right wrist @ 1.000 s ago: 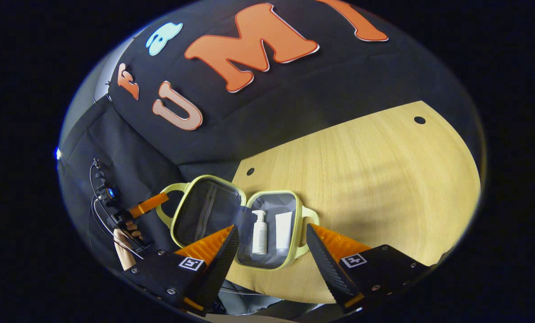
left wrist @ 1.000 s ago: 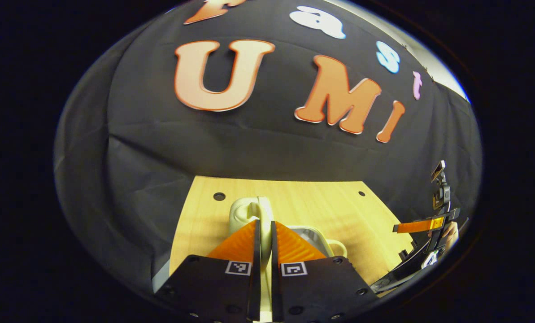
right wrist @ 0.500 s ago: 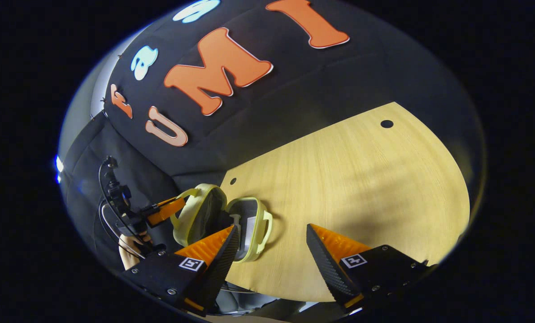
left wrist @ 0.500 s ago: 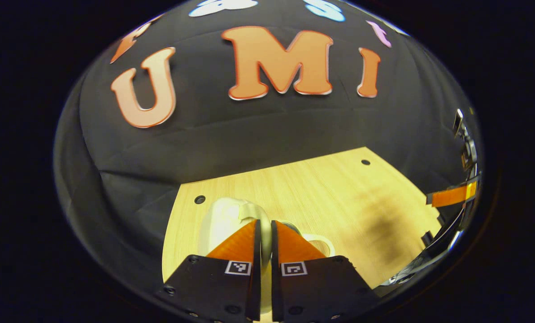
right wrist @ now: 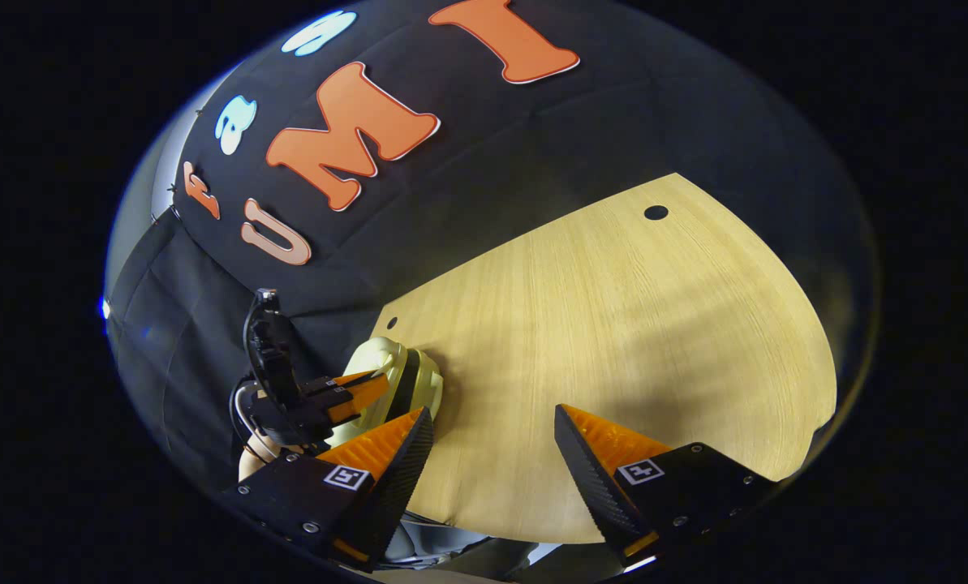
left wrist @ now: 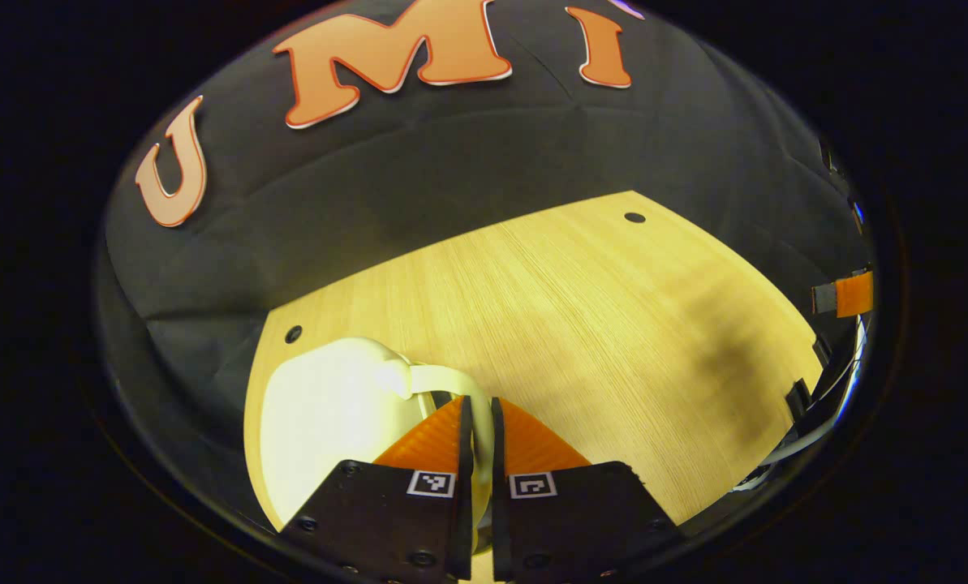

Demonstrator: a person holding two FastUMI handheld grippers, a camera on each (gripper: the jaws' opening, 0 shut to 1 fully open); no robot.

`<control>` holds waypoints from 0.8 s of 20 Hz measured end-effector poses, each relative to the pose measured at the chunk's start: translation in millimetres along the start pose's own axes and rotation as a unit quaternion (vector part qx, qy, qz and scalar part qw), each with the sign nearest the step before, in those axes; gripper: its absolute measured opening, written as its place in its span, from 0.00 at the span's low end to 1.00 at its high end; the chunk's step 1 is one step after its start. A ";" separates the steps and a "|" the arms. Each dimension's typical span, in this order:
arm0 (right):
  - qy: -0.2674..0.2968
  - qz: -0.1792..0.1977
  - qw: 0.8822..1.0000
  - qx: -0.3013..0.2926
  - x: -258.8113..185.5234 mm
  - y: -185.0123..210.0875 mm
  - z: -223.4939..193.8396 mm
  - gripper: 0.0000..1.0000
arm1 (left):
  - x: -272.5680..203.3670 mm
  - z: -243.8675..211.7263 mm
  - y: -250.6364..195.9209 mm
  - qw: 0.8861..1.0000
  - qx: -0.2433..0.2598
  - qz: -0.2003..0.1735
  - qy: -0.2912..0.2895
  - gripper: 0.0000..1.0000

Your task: First open the suitcase, pack the skin care products into it, and then close the suitcase.

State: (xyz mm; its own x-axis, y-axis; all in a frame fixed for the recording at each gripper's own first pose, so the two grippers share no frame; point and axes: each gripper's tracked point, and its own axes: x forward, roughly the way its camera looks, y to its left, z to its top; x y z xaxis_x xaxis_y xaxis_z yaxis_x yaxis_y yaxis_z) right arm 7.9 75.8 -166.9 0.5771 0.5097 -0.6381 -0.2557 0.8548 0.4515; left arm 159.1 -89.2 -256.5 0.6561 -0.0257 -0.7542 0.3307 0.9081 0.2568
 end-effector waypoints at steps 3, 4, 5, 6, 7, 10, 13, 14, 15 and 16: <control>0.008 -0.004 1.000 0.001 -3.1 -8.1 -8.1 0.95 | 6.5 -6.5 1.4 1.000 -0.002 0.005 0.018 0.11; 0.011 -0.007 1.000 0.001 -3.7 -9.9 -10.0 0.95 | 8.7 -8.4 -1.6 1.000 -0.002 0.009 0.019 0.11; 0.014 -0.010 1.000 0.001 -4.1 -11.5 -12.0 0.95 | 8.6 -9.0 -3.5 1.000 -0.003 0.014 0.021 0.11; 0.017 -0.012 1.000 0.001 -4.7 -10.8 -12.1 0.95 | 9.8 -10.7 -4.2 1.000 -0.003 0.019 0.023 0.11; 0.019 -0.012 1.000 0.000 -6.3 -8.9 -12.0 0.95 | 10.0 -9.5 -3.2 0.999 -0.003 0.025 0.026 0.11; 0.023 -0.025 0.999 -0.006 -2.0 -4.8 -11.0 0.95 | 12.7 -11.8 -4.3 0.999 0.001 0.029 0.041 0.11; 0.017 -0.030 0.999 -0.008 3.0 11.6 -7.3 0.96 | 16.0 -16.9 -14.0 0.998 -0.025 -0.003 0.052 0.22; 0.013 -0.038 0.999 -0.009 5.5 15.9 -7.3 0.95 | 13.9 -15.7 -18.0 0.998 -0.040 -0.019 0.051 0.25; 0.010 -0.051 0.999 -0.012 8.3 18.7 -7.8 0.95 | 9.5 -13.1 -20.0 0.997 -0.054 -0.033 0.050 0.26; 0.003 -0.061 0.998 -0.018 10.7 22.3 -6.9 0.95 | 5.3 -8.4 -20.0 0.996 -0.064 -0.047 0.044 0.30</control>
State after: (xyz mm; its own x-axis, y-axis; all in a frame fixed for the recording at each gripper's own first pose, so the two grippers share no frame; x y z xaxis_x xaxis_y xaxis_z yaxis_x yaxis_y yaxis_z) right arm 3.0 101.0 -167.9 0.6014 0.4018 -0.6906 -0.2119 0.9136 0.3471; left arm 150.2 -104.0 -270.7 0.5626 -0.0815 -0.8227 0.2956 0.9492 0.1081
